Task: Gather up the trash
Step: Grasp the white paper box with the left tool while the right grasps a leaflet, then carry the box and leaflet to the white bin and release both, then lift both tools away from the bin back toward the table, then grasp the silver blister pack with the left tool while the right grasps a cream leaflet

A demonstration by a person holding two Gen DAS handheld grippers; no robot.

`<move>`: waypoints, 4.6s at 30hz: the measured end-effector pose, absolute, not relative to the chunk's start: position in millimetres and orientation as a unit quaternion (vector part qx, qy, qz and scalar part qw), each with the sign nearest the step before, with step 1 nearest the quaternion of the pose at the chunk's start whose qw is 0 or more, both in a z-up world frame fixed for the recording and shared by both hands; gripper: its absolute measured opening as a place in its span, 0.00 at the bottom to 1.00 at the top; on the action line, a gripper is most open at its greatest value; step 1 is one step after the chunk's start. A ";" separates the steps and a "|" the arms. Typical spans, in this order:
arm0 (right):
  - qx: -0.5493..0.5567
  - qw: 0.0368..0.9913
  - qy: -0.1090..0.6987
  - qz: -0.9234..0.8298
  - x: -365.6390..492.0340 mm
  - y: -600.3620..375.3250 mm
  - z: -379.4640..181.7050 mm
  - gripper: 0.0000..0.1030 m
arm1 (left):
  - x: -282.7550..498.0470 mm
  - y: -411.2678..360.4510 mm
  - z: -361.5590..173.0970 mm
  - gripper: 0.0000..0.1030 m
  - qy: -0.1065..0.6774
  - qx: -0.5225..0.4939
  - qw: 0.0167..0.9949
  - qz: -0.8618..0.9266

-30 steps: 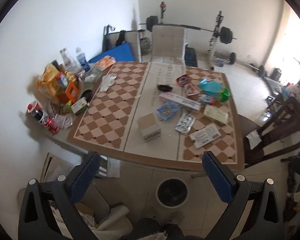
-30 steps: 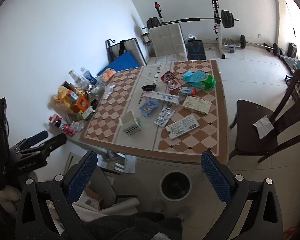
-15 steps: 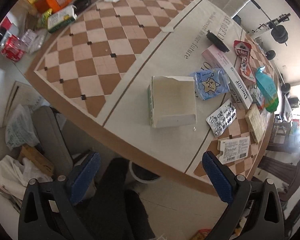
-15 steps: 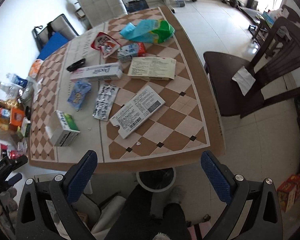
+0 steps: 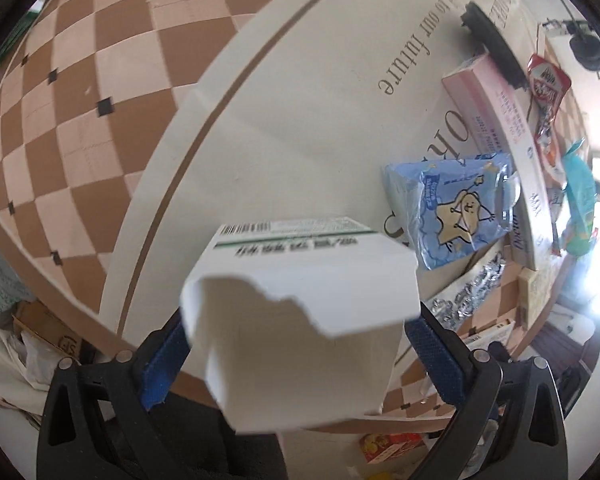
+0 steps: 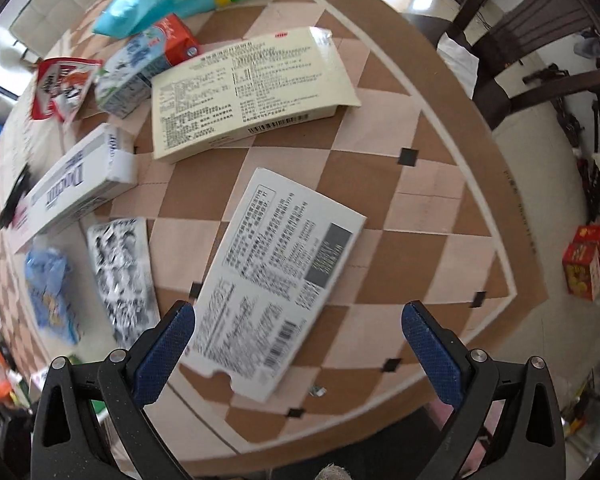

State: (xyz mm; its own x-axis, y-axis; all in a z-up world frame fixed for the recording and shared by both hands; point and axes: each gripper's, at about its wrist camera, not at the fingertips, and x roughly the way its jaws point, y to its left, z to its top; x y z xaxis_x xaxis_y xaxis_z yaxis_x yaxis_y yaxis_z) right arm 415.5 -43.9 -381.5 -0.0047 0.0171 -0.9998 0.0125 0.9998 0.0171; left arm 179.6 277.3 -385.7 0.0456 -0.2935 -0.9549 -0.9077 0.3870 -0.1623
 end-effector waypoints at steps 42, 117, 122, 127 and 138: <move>-0.179 0.686 0.625 0.328 196.7 -153.8 -324.9 0.80 | 64.8 32.8 -318.8 0.71 0.598 -0.324 0.665 0.307; -0.211 0.655 0.653 0.316 162.9 -198.6 -263.6 1.00 | 21.6 -20.0 -265.7 1.00 0.588 -0.268 0.710 0.279; -0.206 0.684 0.621 0.322 199.6 -171.6 -202.7 1.00 | 76.0 6.1 -231.7 1.00 0.562 -0.201 0.746 0.295; -0.260 0.702 0.582 0.318 257.3 -127.6 -173.9 1.00 | 135.4 31.2 -227.9 1.00 0.558 -0.131 0.749 0.333; -0.392 0.651 0.575 0.304 433.8 -21.7 -258.8 1.00 | 276.5 88.4 -293.9 1.00 0.646 -0.120 0.694 0.293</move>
